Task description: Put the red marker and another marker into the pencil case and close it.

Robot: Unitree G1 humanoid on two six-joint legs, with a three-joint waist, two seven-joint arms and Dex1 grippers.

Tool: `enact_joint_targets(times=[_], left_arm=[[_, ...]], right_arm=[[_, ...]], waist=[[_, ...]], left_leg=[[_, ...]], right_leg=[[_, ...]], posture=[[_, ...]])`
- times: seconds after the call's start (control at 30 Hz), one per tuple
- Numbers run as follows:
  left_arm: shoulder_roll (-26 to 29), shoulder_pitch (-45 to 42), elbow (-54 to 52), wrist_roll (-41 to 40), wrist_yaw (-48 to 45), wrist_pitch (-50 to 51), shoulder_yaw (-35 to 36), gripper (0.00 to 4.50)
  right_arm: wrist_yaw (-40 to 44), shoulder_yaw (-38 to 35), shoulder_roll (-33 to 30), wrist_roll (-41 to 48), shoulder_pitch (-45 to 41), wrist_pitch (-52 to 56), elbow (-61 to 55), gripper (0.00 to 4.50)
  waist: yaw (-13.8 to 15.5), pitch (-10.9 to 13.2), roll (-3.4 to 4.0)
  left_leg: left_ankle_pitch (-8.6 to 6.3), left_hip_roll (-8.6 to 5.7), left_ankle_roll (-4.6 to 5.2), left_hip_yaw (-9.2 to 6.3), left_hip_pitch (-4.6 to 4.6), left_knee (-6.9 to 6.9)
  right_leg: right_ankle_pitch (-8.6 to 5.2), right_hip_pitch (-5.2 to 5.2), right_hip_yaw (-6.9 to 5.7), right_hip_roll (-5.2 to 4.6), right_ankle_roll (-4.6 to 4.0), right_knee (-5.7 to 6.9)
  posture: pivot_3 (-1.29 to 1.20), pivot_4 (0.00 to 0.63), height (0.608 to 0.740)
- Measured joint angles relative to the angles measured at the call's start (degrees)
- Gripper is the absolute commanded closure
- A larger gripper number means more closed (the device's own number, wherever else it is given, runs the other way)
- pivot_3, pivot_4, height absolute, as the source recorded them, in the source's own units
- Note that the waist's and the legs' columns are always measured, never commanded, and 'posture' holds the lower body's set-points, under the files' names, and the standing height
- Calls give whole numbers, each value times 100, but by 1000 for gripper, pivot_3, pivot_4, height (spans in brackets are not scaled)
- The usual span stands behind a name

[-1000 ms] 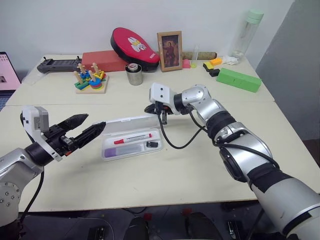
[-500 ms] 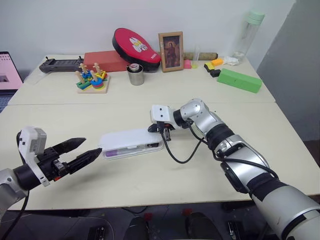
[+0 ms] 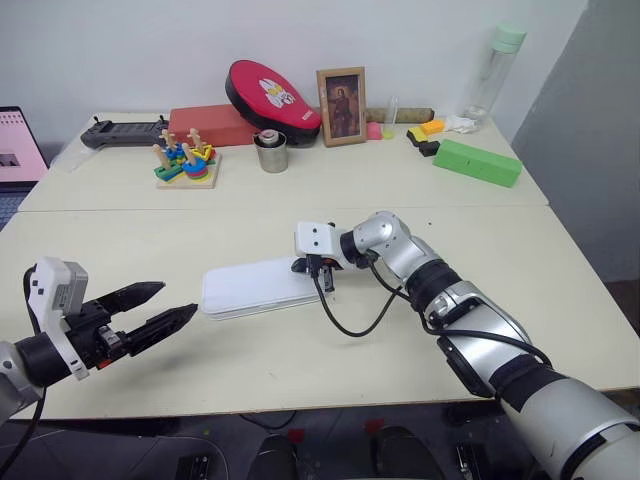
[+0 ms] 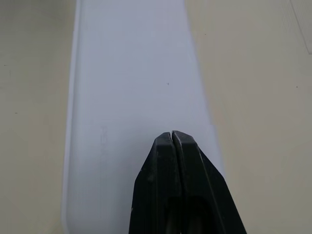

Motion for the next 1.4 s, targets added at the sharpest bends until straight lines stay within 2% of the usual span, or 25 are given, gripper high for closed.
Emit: enact_joint_targets(times=[0.17,0.43,0.57,0.7,0.73,0.77,0.9,1.0,1.1,1.33,1.4], left_arm=[[16,-113,13,6,1,0,-1,0],[16,-197,20,41,28,2,-12,0],[16,-284,36,45,113,9,-17,0],[-7,-721,416,206,406,-82,-27,0],[-19,-851,587,269,493,-152,-31,0],[-32,-1032,806,400,579,-266,-44,0],[-78,-1459,1661,1083,942,-777,-225,0],[-176,-1582,2098,1442,1036,-1056,-457,0],[-208,-1772,2454,1645,1023,-1302,-599,0],[-203,-1979,3207,2063,948,-1696,-718,0],[-203,-1978,3249,2102,912,-1740,-718,0]], right_arm=[[-359,315,-12,-293,2,-120,-59,4489],[-25,206,-49,-111,201,-11,-366,4489],[421,-118,25,445,361,481,-620,4489],[427,-605,-132,950,370,957,-994,4489],[359,-774,-220,1101,374,1084,-1117,4128],[208,-999,-312,1241,382,1224,-1230,4022],[-357,-1750,-924,1621,525,1756,-1658,2962],[-638,-2113,-1312,1825,823,2185,-2044,2327],[-775,-2279,-1653,2002,1196,2622,-2599,1515],[-1051,-2471,-2245,2245,2042,3516,-3861,28],[-1154,-2471,-2256,2333,2163,3689,-4067,28]], waist=[[0,-3,-2],[1,-3,-2],[2,-1,-1],[42,-1,-2],[49,-1,-2],[65,-1,-2],[95,-2,-2],[100,-3,-5],[100,-3,-5],[40,-2,-4],[26,-3,-4]], left_leg=[[1,0,-1,1,35,1],[-3,0,-4,3,71,-5],[-11,1,-15,0,51,-9],[-10,0,-17,-14,-15,-6],[-10,-1,-17,-14,-14,-7],[-10,-2,-17,-15,-18,-7],[-10,-2,-17,-11,-18,-8],[-10,-2,-16,-5,-32,-8],[-10,-2,-15,-6,-40,-11],[-10,-2,-14,0,-40,-10],[-10,-2,-14,1,-38,-10]], right_leg=[[-4,30,2,0,-2,4],[-22,65,6,0,-5,1],[-19,51,5,0,-19,1],[-16,-12,-12,1,-19,6],[-16,-9,-12,0,-19,3],[-16,-11,-14,0,-19,2],[-15,-5,-12,0,-17,-18],[-14,3,-4,0,-17,-17],[-14,-4,-5,0,-18,-17],[-13,-4,3,-1,-15,-20],[-11,-3,4,-1,-12,-19]], posture=[[0,150,740],[0,150,740],[0,150,740],[0,150,740],[0,150,740],[0,150,740],[0,150,740],[0,150,740],[0,150,740],[0,150,740],[0,150,740]])
